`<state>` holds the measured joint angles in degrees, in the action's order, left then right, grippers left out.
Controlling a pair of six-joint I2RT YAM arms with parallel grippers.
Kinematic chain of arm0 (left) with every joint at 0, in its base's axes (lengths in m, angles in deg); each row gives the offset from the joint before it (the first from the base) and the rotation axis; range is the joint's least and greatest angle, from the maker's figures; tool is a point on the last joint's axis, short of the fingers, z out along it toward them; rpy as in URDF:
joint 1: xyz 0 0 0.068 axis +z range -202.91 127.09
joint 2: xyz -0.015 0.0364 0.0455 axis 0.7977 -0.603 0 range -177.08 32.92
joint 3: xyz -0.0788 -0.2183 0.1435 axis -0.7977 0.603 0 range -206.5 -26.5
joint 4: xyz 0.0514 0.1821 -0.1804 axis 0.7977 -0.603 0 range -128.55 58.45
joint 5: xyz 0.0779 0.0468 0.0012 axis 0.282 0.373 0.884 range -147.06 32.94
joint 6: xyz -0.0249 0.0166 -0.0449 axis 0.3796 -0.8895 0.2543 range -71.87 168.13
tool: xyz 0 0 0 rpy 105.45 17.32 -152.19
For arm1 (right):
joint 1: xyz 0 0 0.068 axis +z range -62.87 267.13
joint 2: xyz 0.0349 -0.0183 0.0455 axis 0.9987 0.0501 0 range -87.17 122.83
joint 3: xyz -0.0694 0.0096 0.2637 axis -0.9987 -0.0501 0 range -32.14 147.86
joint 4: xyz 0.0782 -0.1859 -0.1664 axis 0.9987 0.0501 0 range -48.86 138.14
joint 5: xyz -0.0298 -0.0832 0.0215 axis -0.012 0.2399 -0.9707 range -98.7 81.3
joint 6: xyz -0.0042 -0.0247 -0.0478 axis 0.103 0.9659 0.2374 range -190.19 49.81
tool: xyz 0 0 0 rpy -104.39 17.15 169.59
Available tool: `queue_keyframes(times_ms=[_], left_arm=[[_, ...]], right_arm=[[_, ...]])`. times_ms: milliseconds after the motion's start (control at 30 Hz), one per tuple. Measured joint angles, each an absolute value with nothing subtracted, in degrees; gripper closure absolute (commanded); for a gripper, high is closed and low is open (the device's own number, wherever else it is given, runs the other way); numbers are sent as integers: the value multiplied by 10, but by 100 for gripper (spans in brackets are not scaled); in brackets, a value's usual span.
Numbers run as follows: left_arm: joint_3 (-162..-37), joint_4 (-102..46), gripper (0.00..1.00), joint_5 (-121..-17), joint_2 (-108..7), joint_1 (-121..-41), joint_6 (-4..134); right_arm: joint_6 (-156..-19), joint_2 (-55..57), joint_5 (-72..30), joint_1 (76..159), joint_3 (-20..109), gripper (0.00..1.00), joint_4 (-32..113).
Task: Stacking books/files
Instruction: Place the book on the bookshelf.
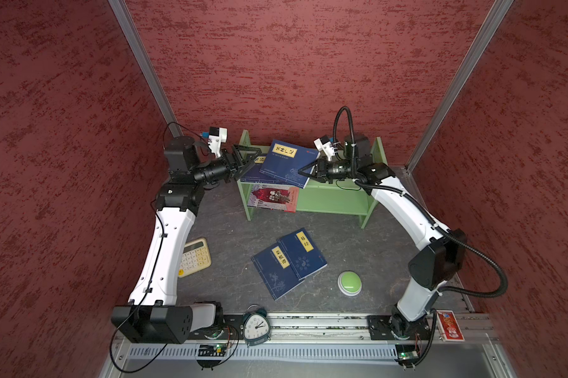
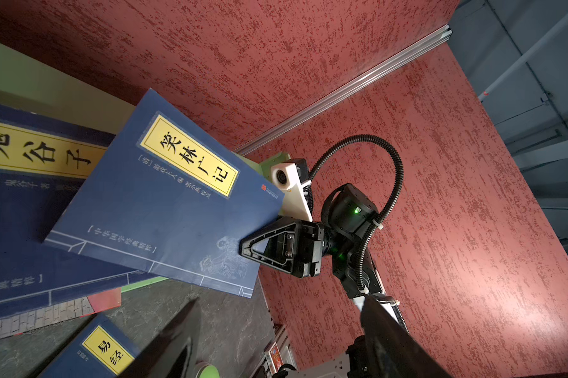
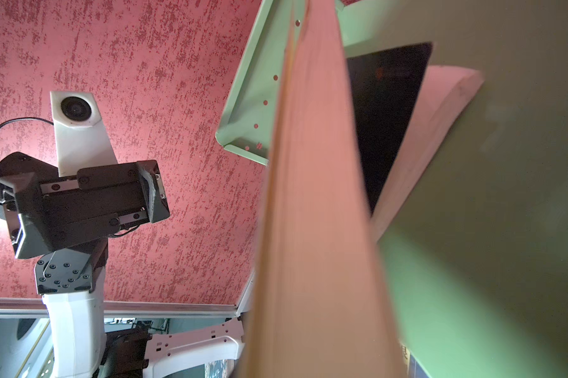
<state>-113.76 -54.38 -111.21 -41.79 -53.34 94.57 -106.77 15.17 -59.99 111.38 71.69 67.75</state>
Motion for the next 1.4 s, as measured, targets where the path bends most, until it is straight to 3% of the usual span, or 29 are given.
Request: queue_keyframes(times_ms=[467, 867, 1067, 1400], left_arm=[[-1138, -534, 22, -1110, -432, -533, 947], [-1136, -514, 22, -1110, -444, -534, 955], [-1135, -509, 22, -1110, -444, -535, 959], [-1117, -503, 22, -1110, -444, -536, 966]], right_arm=[[-1051, 221, -679, 1109, 784, 88, 695], [-1018, 304, -687, 1108, 925, 81, 785], [-1001, 343, -684, 1107, 980, 73, 831], [-981, 372, -643, 1105, 1025, 45, 883]])
